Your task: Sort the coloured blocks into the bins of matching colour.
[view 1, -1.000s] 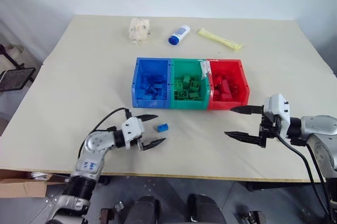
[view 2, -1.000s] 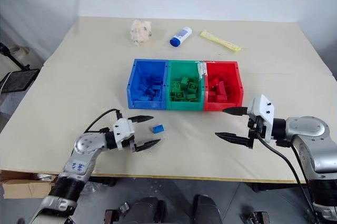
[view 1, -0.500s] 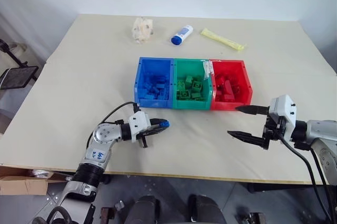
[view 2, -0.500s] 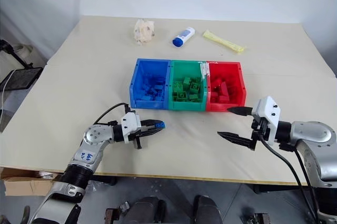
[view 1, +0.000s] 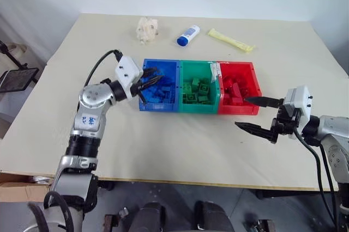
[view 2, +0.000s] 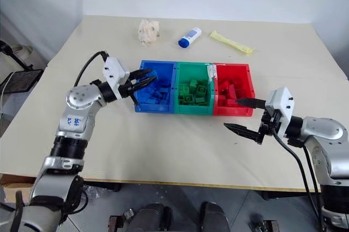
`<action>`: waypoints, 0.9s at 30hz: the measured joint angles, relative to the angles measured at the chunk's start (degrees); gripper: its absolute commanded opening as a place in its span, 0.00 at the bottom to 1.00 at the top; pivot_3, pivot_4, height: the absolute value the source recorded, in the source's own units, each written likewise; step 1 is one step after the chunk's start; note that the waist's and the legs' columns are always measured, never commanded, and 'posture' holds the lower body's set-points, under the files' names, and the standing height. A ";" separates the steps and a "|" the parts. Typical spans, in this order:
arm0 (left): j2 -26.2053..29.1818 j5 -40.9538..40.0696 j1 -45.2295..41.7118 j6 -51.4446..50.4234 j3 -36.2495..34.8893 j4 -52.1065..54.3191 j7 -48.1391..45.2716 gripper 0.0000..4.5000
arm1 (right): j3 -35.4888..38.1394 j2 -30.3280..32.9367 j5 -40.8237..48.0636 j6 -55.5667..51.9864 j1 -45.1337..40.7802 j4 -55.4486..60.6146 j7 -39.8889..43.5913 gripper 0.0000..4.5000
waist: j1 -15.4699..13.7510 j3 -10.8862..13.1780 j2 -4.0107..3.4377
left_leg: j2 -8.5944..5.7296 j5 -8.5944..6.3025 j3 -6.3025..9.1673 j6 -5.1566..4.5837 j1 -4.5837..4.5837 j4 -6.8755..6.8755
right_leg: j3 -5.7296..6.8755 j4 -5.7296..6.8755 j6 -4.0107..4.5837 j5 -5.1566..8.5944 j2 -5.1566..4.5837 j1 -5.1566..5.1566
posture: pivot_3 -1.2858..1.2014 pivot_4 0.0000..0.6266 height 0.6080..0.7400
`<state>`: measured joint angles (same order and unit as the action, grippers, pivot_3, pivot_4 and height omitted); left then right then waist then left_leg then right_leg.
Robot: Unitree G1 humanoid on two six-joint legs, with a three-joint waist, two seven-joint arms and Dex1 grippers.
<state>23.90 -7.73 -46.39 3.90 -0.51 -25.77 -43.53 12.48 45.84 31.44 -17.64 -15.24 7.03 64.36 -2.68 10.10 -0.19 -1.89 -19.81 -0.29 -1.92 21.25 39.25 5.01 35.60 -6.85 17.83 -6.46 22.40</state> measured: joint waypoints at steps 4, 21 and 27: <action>-1.48 0.63 -1.50 1.84 1.64 -5.23 -1.49 0.60 | -0.86 -0.55 -0.06 0.28 -1.13 -0.70 -0.06 1.00 | 0.10 0.02 0.03 | 0.00 0.00 0.01 0.00 0.06 -0.02 | 0.09 0.01 -0.01 0.00 0.00 0.05 | 0.52 0.24 1.00; 7.31 -11.07 12.34 -8.10 -6.28 9.01 -11.38 1.00 | -0.83 1.51 -1.35 1.89 -0.45 -3.40 2.47 1.00 | 1.47 0.05 0.08 | 0.06 0.00 0.06 0.00 0.03 -0.02 | 0.03 0.03 0.00 0.00 -0.19 0.04 | 0.52 0.24 1.00; 11.54 -13.85 21.24 -9.36 -9.74 11.24 -14.91 1.00 | -0.74 3.58 -3.14 3.66 0.73 -6.48 5.19 1.00 | 1.19 0.05 0.08 | 0.08 0.00 0.12 0.00 0.03 0.01 | -0.42 -0.02 0.00 0.00 -0.22 -0.01 | 0.52 0.24 1.00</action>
<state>35.44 -21.57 -25.15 -5.45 -10.25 -14.52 -58.45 11.74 49.42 28.30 -13.98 -14.50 0.54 69.55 -1.49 10.15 -0.11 -1.81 -19.81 -0.17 -1.92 21.27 39.27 4.58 35.58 -6.85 17.82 -6.69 22.40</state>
